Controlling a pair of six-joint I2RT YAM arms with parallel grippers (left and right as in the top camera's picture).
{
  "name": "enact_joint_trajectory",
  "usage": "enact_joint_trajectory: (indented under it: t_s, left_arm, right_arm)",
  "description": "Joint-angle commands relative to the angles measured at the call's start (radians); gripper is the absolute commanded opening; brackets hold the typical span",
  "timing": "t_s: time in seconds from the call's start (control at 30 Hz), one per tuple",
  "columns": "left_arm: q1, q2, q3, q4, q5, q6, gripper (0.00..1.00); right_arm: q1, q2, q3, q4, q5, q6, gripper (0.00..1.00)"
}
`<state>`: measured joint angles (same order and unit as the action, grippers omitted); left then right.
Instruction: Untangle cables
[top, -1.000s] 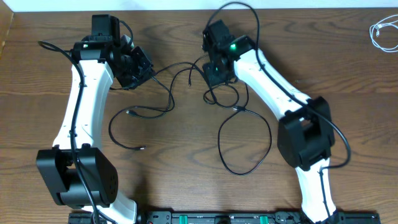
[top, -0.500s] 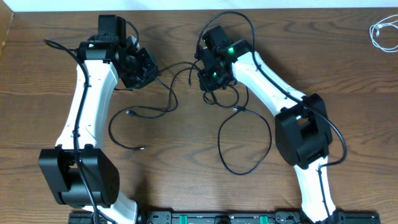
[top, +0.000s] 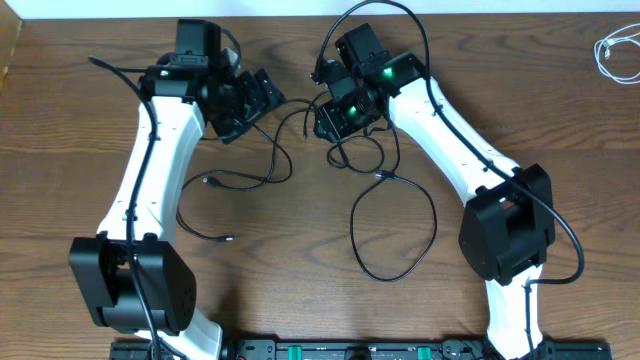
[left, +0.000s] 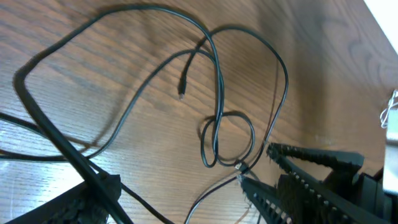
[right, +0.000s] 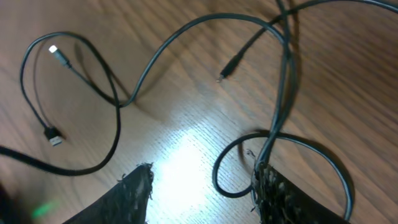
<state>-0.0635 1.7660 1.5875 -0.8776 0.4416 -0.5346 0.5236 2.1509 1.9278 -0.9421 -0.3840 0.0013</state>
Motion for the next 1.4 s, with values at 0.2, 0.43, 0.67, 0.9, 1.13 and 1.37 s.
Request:
enact_joint_trajectory:
  t_s: [0.2,0.43,0.67,0.9,1.13,1.37]
  left_arm:
    - [0.047,-0.029,0.013,-0.003,-0.009,-0.001,0.88]
    - [0.047,-0.029,0.013,-0.002,-0.01,0.0,0.88]
    - [0.056,-0.029,0.013,0.011,-0.01,0.0,0.88]
    - [0.141,-0.03,0.014,0.025,0.051,-0.041,0.88]
    - [0.247,-0.03,0.014,0.042,0.192,-0.081,0.88]
    - [0.33,-0.03,0.014,0.046,0.225,-0.089,0.88]
  right_arm:
    - [0.053,-0.011,0.005,0.084,-0.27,-0.108,0.66]
    - [0.086,-0.01,0.005,0.128,-0.326,-0.117,0.68]
    - [0.127,0.009,0.001,0.141,-0.322,-0.141,0.67]
    - [0.132,0.011,0.0,0.166,-0.251,-0.105,0.65]
    - [0.158,0.011,-0.003,0.212,-0.186,-0.077,0.64]
    - [0.2,0.012,-0.012,0.221,-0.138,-0.084,0.69]
